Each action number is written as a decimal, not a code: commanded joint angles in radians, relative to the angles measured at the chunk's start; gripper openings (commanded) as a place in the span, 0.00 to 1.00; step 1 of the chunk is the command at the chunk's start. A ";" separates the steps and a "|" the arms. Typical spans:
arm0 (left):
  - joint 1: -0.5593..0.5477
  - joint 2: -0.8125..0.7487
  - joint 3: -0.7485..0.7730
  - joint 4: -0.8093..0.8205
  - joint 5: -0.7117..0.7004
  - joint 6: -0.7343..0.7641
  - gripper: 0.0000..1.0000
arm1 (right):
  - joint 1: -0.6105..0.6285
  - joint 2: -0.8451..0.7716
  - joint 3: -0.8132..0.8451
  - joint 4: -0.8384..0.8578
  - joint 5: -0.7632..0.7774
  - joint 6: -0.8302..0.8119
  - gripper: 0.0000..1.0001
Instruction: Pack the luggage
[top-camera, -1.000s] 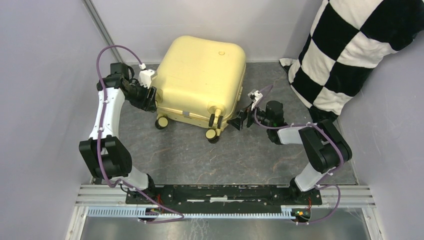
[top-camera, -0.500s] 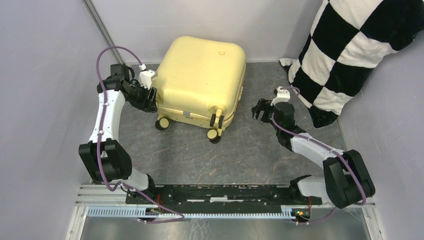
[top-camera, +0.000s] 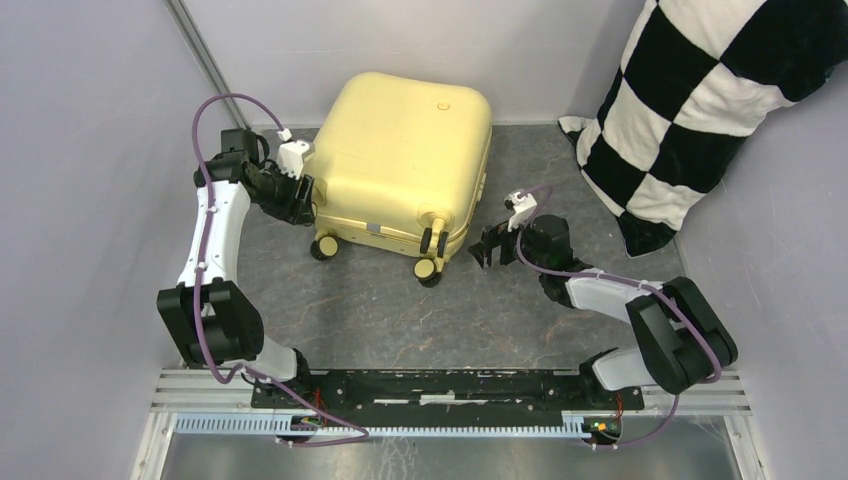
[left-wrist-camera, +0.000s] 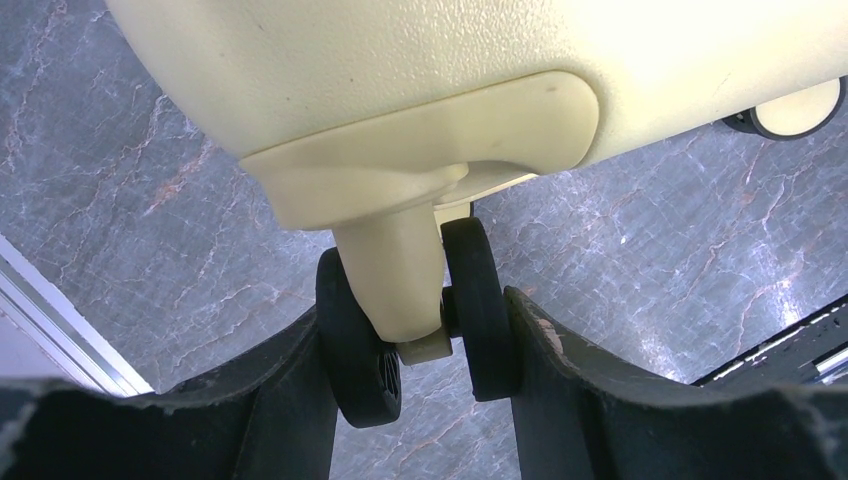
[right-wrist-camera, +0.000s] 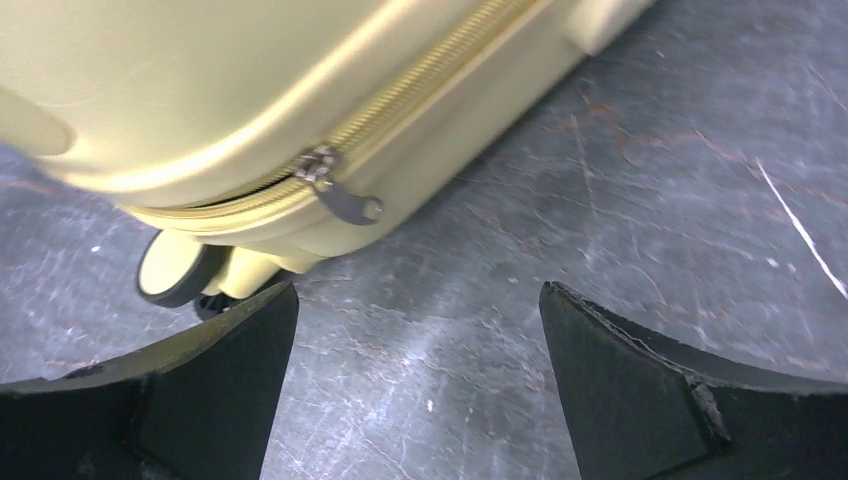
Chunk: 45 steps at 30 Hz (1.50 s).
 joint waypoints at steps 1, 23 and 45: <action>-0.044 -0.089 0.027 0.042 0.186 0.051 0.02 | 0.006 0.040 0.035 0.193 -0.192 -0.058 0.98; -0.048 -0.083 0.011 0.043 0.169 0.070 0.02 | -0.010 0.237 0.178 0.279 -0.392 -0.146 0.49; -0.049 -0.102 0.013 0.047 0.182 0.044 0.02 | -0.024 0.133 0.026 0.365 -0.320 -0.055 0.00</action>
